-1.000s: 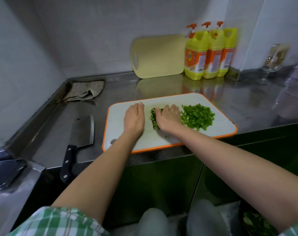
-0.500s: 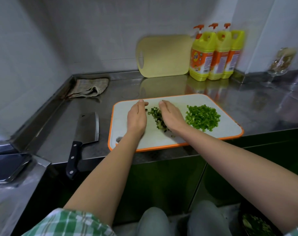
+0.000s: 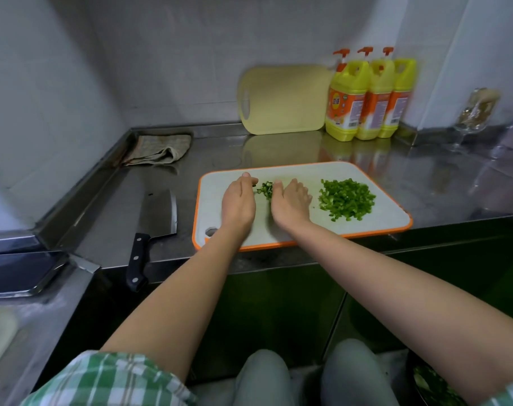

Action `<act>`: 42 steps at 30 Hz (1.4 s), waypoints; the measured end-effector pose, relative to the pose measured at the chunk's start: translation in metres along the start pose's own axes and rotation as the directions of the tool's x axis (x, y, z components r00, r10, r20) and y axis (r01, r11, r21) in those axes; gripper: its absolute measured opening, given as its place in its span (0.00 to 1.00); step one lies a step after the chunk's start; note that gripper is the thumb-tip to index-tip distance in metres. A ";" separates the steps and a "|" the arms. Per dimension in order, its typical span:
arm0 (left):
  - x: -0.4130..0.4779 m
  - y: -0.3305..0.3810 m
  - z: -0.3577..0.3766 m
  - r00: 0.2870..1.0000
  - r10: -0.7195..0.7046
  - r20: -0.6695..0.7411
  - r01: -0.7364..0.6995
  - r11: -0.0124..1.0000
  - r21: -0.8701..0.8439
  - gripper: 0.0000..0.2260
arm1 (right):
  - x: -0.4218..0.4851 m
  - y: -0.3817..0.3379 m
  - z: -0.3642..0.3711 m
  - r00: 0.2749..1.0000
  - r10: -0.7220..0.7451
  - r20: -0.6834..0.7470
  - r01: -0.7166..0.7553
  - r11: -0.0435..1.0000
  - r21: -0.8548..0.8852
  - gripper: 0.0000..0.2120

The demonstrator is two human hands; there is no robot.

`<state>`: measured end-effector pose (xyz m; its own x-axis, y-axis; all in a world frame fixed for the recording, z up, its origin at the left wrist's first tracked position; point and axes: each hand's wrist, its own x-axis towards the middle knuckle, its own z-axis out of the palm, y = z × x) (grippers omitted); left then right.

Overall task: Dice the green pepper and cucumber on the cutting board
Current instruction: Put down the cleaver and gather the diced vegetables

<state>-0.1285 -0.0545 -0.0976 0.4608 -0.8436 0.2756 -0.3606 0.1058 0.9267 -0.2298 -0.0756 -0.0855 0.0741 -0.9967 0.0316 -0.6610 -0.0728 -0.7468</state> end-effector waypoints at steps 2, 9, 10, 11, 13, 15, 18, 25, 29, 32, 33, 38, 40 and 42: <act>0.000 0.000 -0.001 1.000 -0.006 -0.003 0.006 1.000 -0.006 0.20 | 0.002 -0.006 0.003 0.999 -0.019 0.026 0.018 0.999 0.047 0.30; 0.009 0.000 -0.003 1.000 -0.023 0.009 0.023 1.000 -0.021 0.21 | 0.018 0.009 -0.015 0.998 -0.058 -0.021 0.057 0.998 -0.030 0.29; 0.011 0.000 -0.002 0.999 -0.030 0.011 0.030 0.999 -0.018 0.22 | 0.019 0.009 -0.013 0.999 -0.045 -0.014 0.044 0.996 -0.079 0.30; 0.013 0.002 -0.003 0.999 -0.036 0.019 0.036 0.999 -0.007 0.23 | 0.018 0.007 -0.011 0.999 -0.052 0.012 0.053 0.994 -0.096 0.30; 0.020 0.003 -0.002 0.997 -0.055 0.057 0.054 0.998 0.029 0.24 | 0.014 -0.002 -0.002 0.990 -0.099 0.102 0.103 0.994 -0.036 0.30; 0.026 0.004 0.000 0.992 -0.080 0.098 0.075 0.996 0.051 0.26 | 0.014 -0.008 0.001 0.980 -0.146 0.132 0.141 0.989 0.047 0.30; 0.031 0.004 0.003 0.983 -0.108 0.146 0.101 0.993 0.055 0.29 | 0.027 -0.001 -0.008 0.988 -0.156 0.018 0.155 0.987 0.033 0.28; 0.030 0.010 0.014 0.969 -0.092 0.228 0.109 0.992 -0.061 0.29 | 0.033 0.000 -0.023 0.969 -0.205 0.137 0.178 0.967 0.182 0.25; 0.031 0.007 0.010 0.991 -0.067 0.115 0.076 0.994 -0.077 0.26 | 0.041 0.003 -0.020 0.969 -0.166 0.182 0.136 0.977 0.164 0.27; 0.031 0.005 0.001 0.995 -0.084 0.053 0.088 0.993 -0.079 0.22 | 0.042 0.008 -0.022 0.970 -0.170 0.173 0.128 0.965 0.230 0.27; 0.031 0.005 -0.002 0.994 -0.090 0.057 0.093 0.993 -0.068 0.19 | 0.041 0.008 -0.025 0.968 -0.166 0.187 0.120 0.965 0.234 0.27; 0.023 0.003 -0.008 0.995 -0.034 0.090 0.026 0.996 0.084 0.10 | 0.029 0.008 -0.032 0.965 -0.158 0.210 0.100 0.959 0.264 0.28; 0.016 0.006 -0.009 0.999 -0.029 0.040 0.024 0.992 0.120 0.11 | 0.022 0.010 -0.038 0.984 -0.136 0.117 0.102 0.961 0.256 0.26; 0.008 0.009 -0.010 0.999 -0.043 -0.007 0.044 0.989 0.143 0.14 | 0.014 0.016 -0.038 0.993 -0.106 0.042 0.094 0.970 0.225 0.26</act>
<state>-0.1205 -0.0549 -0.0842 0.4818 -0.8436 0.2370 -0.4521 -0.0076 0.8920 -0.2673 -0.0923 -0.0718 0.1753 -0.9810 0.0831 -0.4657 -0.1570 -0.8709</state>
